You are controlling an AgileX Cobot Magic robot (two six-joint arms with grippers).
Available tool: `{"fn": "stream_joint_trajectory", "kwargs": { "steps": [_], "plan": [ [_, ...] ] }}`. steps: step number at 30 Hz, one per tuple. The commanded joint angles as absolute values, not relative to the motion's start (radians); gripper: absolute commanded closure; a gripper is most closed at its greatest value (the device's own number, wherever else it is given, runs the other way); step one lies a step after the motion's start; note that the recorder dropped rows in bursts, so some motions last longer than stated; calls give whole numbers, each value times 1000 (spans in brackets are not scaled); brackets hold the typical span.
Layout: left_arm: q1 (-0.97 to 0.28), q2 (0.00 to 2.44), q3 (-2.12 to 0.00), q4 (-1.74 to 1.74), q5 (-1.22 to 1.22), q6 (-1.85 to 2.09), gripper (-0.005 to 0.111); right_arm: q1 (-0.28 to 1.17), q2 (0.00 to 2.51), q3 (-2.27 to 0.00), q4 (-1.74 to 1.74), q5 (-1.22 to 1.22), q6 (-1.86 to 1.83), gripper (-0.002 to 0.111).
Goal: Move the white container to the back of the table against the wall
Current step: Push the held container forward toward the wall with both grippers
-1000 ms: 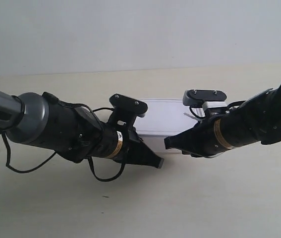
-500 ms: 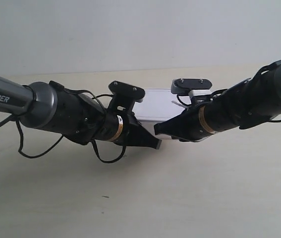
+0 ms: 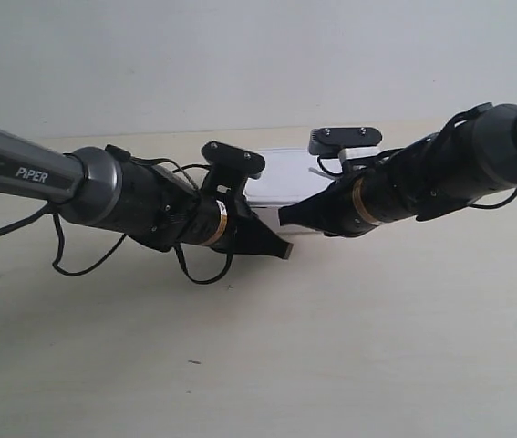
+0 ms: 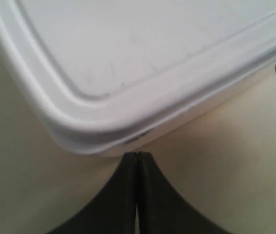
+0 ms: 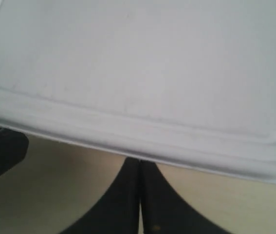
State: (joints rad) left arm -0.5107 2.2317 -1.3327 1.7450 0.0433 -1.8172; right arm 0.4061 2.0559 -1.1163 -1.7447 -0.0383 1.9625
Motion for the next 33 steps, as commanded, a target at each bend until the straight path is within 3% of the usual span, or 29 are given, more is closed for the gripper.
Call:
{"fn": "stream_joint_trajectory", "kwargs": {
  "steps": [1, 33],
  "plan": [
    [-505, 2240, -1366, 1744, 46, -1770, 107, 402, 2086, -1164, -1744, -24, 1952, 108],
    [-439, 2345, -1562, 1744, 69, -1759, 107, 325, 2194, -1331, -1744, -14, 1962, 108]
  ]
}}
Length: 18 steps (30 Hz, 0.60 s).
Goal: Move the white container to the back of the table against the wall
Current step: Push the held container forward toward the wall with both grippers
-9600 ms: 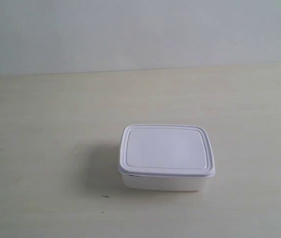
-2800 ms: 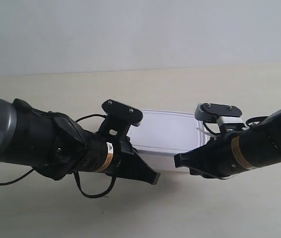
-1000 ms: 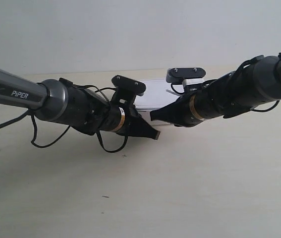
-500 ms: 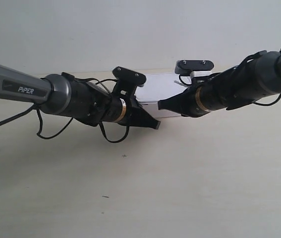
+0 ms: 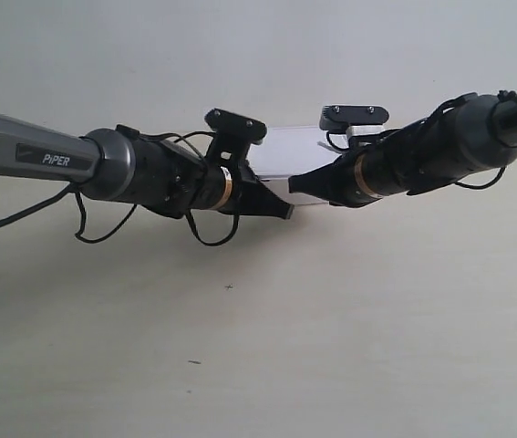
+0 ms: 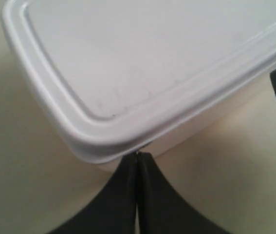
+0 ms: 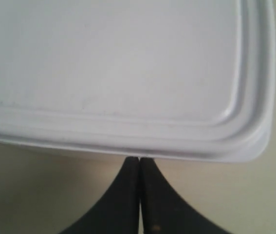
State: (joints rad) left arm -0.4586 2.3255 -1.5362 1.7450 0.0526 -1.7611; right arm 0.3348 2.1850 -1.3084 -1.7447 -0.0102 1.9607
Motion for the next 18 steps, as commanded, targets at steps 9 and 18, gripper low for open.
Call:
{"fn": "stream_joint_trajectory", "kwargs": {
  "steps": [9, 18],
  "plan": [
    [-417, 2399, -1645, 1744, 66, -1752, 107, 323, 2230, -1383, -1744, -22, 1955, 108],
    [-415, 2425, -1709, 1744, 59, -1730, 107, 318, 2269, -1445, -1744, 0, 1928, 108]
  ]
}}
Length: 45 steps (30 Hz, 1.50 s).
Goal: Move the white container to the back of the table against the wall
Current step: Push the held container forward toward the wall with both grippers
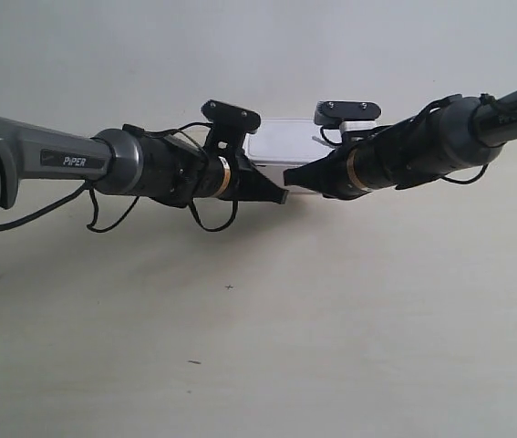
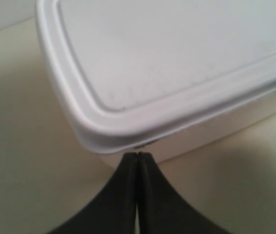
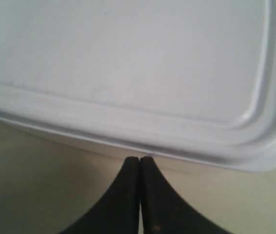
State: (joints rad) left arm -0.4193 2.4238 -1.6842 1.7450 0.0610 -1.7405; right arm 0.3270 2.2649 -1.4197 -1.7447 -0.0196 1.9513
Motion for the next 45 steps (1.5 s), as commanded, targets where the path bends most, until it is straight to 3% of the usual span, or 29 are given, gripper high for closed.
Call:
{"fn": "stream_joint_trajectory", "kwargs": {
  "steps": [1, 12, 31, 45],
  "plan": [
    [-411, 2430, -1717, 1744, 53, -1728, 107, 312, 2269, -1448, -1744, -6, 1928, 108],
    [-406, 2491, -1796, 1744, 39, -1729, 107, 250, 2271, -1460, -1744, -20, 1935, 108],
    [-406, 2525, -1855, 1744, 31, -1694, 107, 250, 2397, -1668, -1744, -148, 1939, 108],
    [-408, 2249, -1486, 1744, 184, -1706, 107, 250, 2442, -1768, -1744, -207, 1980, 108]
  ]
}}
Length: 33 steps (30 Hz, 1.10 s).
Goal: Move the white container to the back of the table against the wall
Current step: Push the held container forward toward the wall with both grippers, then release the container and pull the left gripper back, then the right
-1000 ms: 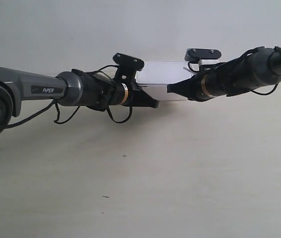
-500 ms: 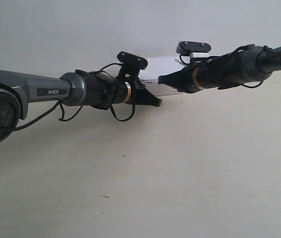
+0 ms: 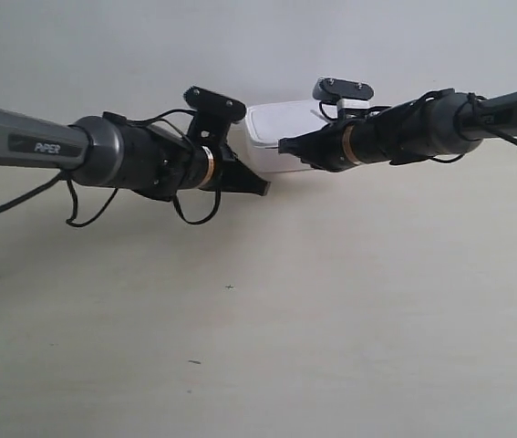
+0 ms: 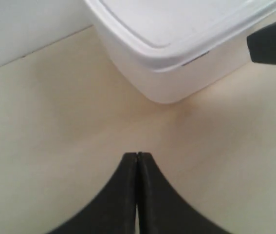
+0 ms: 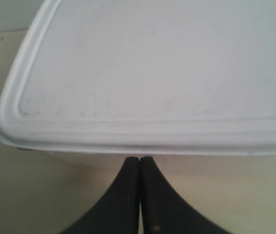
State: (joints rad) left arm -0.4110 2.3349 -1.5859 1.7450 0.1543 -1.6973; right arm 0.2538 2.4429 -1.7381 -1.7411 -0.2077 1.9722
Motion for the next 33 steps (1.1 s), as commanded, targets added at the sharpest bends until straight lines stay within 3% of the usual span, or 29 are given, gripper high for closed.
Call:
{"fn": "stream_joint_trajectory", "kwargs": {
  "steps": [1, 33],
  "plan": [
    [-408, 2227, -1457, 1744, 187, -1707, 107, 250, 2442, -1776, -1744, -210, 1980, 108],
    [-408, 1761, -961, 1744, 241, -1945, 107, 256, 2539, -1895, -1744, -252, 2045, 108]
  ]
}}
